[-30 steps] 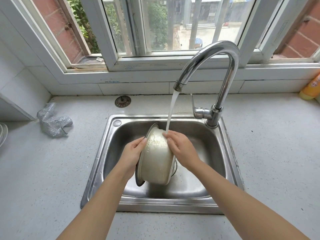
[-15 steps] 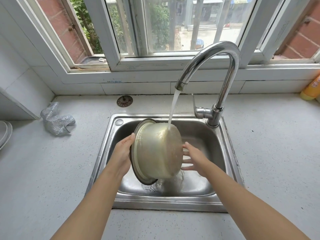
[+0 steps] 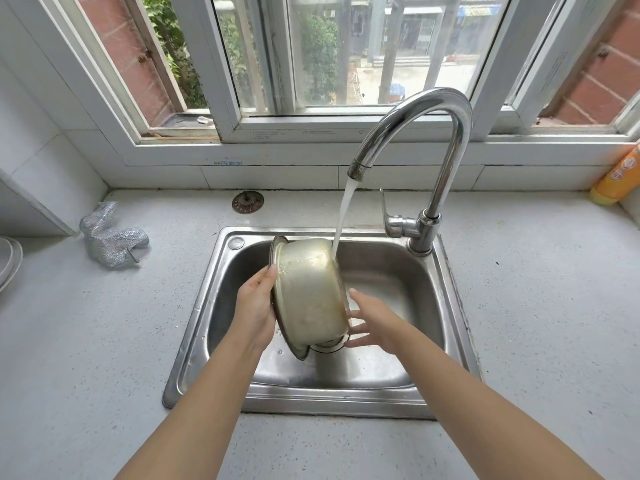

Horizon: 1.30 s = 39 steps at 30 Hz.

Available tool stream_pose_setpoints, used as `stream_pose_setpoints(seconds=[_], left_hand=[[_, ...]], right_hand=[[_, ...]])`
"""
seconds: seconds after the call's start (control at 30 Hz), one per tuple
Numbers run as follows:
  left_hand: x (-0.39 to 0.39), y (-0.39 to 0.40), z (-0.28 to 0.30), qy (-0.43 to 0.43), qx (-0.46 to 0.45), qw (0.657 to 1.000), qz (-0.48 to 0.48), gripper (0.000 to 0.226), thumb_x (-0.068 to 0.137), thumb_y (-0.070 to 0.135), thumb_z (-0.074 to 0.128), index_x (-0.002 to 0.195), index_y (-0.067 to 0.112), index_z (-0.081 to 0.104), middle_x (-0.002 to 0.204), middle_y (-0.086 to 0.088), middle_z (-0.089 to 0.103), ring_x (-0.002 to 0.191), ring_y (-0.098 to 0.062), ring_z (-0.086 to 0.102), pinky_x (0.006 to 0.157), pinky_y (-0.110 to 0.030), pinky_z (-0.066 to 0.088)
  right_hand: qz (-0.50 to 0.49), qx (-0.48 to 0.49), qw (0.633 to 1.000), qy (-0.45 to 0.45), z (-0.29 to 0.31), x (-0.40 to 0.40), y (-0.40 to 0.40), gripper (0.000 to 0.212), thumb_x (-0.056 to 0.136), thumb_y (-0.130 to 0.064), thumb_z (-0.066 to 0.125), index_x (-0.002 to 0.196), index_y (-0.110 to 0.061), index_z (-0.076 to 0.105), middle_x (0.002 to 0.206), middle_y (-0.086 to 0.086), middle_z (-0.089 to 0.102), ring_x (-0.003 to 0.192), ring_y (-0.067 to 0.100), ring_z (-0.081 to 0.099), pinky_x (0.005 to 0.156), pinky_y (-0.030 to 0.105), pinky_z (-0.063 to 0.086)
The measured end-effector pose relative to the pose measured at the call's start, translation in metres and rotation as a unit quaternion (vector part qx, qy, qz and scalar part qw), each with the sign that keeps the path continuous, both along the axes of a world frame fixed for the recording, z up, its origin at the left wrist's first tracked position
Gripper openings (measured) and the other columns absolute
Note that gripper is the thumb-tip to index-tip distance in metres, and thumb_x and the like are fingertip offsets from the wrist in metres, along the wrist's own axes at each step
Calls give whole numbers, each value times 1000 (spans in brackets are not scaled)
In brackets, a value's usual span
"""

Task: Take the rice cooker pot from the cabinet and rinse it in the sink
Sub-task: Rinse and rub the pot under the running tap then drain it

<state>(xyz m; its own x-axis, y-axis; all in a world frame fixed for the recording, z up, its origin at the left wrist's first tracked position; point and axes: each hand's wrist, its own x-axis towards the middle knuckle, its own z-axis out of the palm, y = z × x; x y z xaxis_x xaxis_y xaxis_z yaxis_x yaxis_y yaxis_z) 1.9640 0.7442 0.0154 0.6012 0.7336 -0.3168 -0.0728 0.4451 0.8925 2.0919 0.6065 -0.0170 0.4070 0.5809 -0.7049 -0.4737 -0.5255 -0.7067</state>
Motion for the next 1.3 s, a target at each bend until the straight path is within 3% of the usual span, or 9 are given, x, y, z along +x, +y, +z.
stream_pose_setpoints(seconds=[0.1,0.3,0.47,0.57,0.73,0.97,1.1,1.2,1.3], left_hand=[[1,-4,2,28,2,999,-25,18,94,16,51,98,8,66,84,-2,69,73,-12,62,65,-23,48],[1,-12,0,61,16,997,-49,25,92,10,53,114,4,63,102,-9,67,89,-18,62,73,-28,51],[1,-20,-4,108,114,983,-94,19,89,14,60,104,22,69,92,6,73,85,-9,66,77,-24,53],[1,-26,-6,133,180,964,-141,22,90,15,59,104,29,68,88,14,74,84,-1,68,68,-14,52],[2,-34,-13,213,298,898,-244,31,88,15,59,117,25,65,100,7,72,94,-9,66,85,-26,51],[6,-46,-27,284,399,808,-329,34,87,23,58,119,34,60,101,2,66,96,-17,59,88,-39,48],[4,-43,-31,275,365,823,-337,35,86,26,60,118,38,61,103,10,69,97,-11,62,87,-34,49],[-1,-36,-31,259,305,866,-300,31,83,33,63,114,27,66,95,18,69,92,1,63,85,-27,49],[-9,-19,-36,290,272,898,-190,31,85,23,64,115,14,65,107,-2,70,92,-9,62,85,-24,46]], right_hand=[[37,-43,996,-66,4,-5,4,42,95,-47,34,118,-20,56,113,4,55,85,23,52,75,34,49],[23,13,982,-187,12,-7,9,31,96,-29,34,88,-11,57,92,4,55,86,21,51,72,31,37],[34,27,961,-272,16,-9,13,35,96,-30,38,105,-4,59,110,13,64,105,29,58,86,41,45],[13,20,975,-219,17,-5,14,37,94,-40,40,105,-11,60,112,9,63,105,27,59,87,41,47],[22,-20,998,-53,16,-2,6,54,79,-71,45,111,-30,59,108,0,64,102,24,60,77,35,53],[6,-57,998,-16,0,-5,7,64,80,-63,53,127,-20,47,124,13,57,103,35,61,81,41,55],[-33,-67,997,-2,-11,-5,6,57,84,-49,52,127,-11,44,122,14,54,100,34,61,76,40,56],[-58,-61,996,-3,-14,-4,4,48,85,-44,51,121,-13,45,106,8,58,89,29,62,67,36,54],[-79,-62,995,-23,-16,0,1,39,84,-41,53,113,-16,47,91,0,58,78,22,61,58,32,52]])
